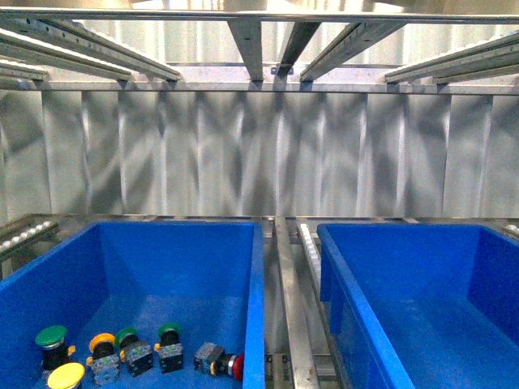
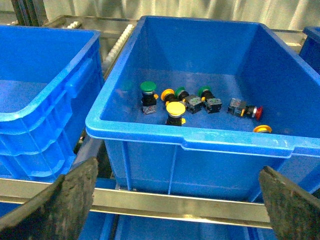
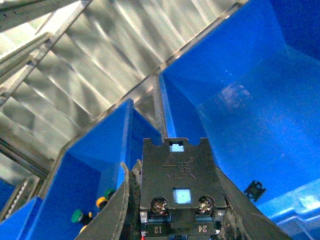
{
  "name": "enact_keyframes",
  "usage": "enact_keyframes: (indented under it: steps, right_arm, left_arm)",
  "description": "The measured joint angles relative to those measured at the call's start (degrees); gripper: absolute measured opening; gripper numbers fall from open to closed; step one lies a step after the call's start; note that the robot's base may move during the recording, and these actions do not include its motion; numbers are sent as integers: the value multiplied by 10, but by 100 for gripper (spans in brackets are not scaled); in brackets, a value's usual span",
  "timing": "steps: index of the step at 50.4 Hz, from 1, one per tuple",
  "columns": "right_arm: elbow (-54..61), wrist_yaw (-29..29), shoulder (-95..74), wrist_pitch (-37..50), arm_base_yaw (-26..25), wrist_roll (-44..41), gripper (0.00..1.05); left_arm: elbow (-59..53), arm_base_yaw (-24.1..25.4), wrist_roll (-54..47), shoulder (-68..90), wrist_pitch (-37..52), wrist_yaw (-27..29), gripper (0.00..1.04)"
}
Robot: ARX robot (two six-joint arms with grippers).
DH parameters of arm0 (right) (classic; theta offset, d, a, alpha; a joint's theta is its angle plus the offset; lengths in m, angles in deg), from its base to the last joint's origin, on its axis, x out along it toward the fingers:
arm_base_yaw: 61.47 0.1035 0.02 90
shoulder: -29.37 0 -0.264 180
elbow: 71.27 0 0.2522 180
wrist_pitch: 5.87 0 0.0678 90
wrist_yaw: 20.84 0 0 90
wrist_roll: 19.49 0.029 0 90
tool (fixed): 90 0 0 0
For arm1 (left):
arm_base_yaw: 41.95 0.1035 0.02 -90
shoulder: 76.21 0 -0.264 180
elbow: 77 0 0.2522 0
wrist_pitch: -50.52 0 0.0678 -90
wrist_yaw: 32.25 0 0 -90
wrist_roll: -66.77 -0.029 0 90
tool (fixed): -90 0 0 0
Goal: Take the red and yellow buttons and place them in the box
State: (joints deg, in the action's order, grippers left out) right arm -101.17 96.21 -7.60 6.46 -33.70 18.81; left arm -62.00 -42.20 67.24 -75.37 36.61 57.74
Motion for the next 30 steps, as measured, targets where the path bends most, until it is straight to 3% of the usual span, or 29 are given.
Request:
enact_keyframes:
  steps: [30]
  right_arm:
    - [43, -137, 120, -97, -222, 70, 26]
  left_arm:
    - [0, 0, 0, 0, 0, 1, 97]
